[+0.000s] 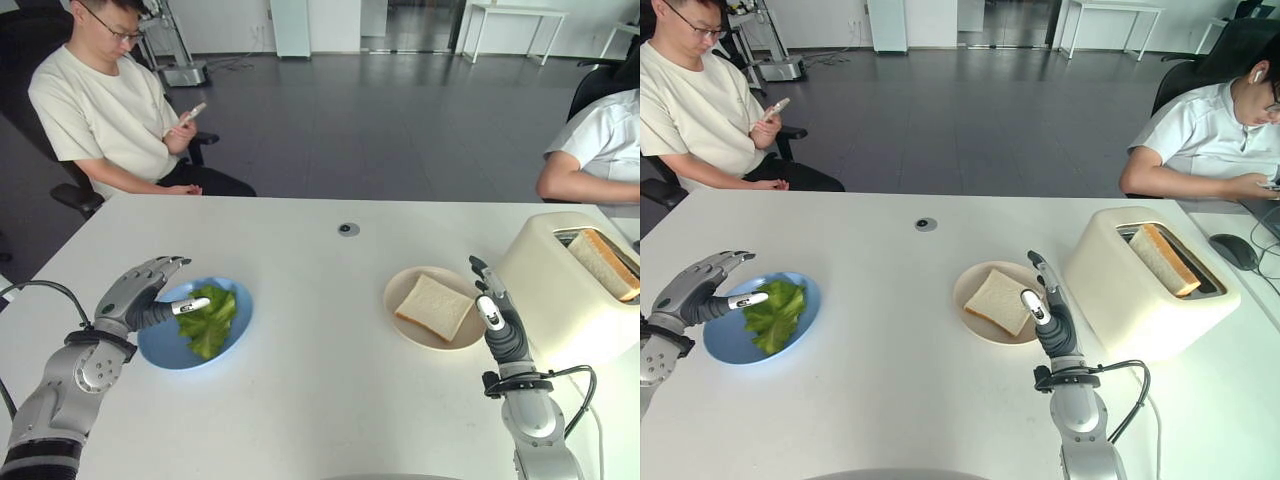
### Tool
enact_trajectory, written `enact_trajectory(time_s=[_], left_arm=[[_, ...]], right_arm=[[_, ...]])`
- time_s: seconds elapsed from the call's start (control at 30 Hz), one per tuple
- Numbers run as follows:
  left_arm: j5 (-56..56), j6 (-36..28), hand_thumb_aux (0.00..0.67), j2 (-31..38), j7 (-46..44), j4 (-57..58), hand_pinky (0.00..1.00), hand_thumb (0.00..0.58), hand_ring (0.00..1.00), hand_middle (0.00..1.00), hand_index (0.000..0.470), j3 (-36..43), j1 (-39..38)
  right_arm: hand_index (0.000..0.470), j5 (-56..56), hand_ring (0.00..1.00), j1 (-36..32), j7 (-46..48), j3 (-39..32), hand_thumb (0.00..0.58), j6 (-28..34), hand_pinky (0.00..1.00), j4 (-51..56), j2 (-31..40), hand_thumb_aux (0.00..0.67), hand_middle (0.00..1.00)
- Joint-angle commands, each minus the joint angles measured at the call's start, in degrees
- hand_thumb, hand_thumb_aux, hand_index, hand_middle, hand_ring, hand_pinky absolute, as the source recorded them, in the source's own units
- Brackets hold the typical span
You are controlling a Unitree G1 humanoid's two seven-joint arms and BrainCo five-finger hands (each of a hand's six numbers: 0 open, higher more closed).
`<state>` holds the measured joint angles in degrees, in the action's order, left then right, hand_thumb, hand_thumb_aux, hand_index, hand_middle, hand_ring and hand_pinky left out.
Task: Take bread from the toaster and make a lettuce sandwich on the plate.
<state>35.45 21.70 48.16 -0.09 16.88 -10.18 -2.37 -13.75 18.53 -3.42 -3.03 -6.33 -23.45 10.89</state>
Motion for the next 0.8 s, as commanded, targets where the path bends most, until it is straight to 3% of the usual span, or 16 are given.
enact_trajectory(time_s=[0.03,0.07,0.13,0.33,0.47,0.53,0.63,0.8], left_arm=[[5.78,0.17,0.231,2.64,2.09,8.97,0.00,0.331,0.00,0.00,0.162,6.56,4.68],[6.26,0.20,0.208,2.45,2.12,10.13,0.00,0.304,0.00,0.00,0.146,7.96,4.84],[6.78,0.25,0.218,1.90,2.66,11.49,0.00,0.316,0.00,0.00,0.153,10.17,4.50],[7.57,0.39,0.360,2.65,6.09,17.57,0.00,0.456,0.00,0.00,0.253,14.49,5.58],[7.34,0.35,0.413,2.93,6.69,19.25,0.00,0.494,0.00,0.00,0.289,16.32,6.04],[7.06,0.30,0.483,3.08,6.69,19.47,0.00,0.535,0.00,0.00,0.339,16.80,6.00],[6.26,0.36,0.670,3.32,6.92,18.30,0.00,0.580,0.00,0.00,0.470,17.07,5.73],[4.88,0.60,0.670,4.10,7.41,13.83,0.00,0.580,0.00,0.00,0.470,15.78,5.57]], right_arm=[[0.000,-1.85,0.00,2.10,0.01,-1.84,0.000,0.09,0.00,-1.79,-1.46,0.000,0.00],[0.000,-2.42,0.00,2.38,-0.02,-2.05,0.000,-0.02,0.00,-2.00,-1.52,0.000,0.00],[0.000,-3.04,0.00,2.60,0.08,-2.19,0.000,-0.06,0.00,-2.23,-1.70,0.000,0.00],[0.000,-3.19,0.00,2.80,0.62,-1.72,0.000,0.00,0.00,-2.77,-1.96,0.000,0.00],[0.000,-3.37,0.00,2.75,0.68,-1.80,0.000,0.03,0.00,-2.87,-2.08,0.000,0.00],[0.000,-3.46,0.00,2.73,0.74,-1.81,0.000,-0.02,0.00,-2.90,-2.03,0.000,0.00],[0.000,-3.47,0.00,2.56,0.85,-1.67,0.000,0.00,0.00,-2.95,-1.95,0.000,0.00],[0.000,-3.74,0.00,2.33,0.94,-1.74,0.000,-0.13,0.00,-2.77,-1.96,0.000,0.00]])
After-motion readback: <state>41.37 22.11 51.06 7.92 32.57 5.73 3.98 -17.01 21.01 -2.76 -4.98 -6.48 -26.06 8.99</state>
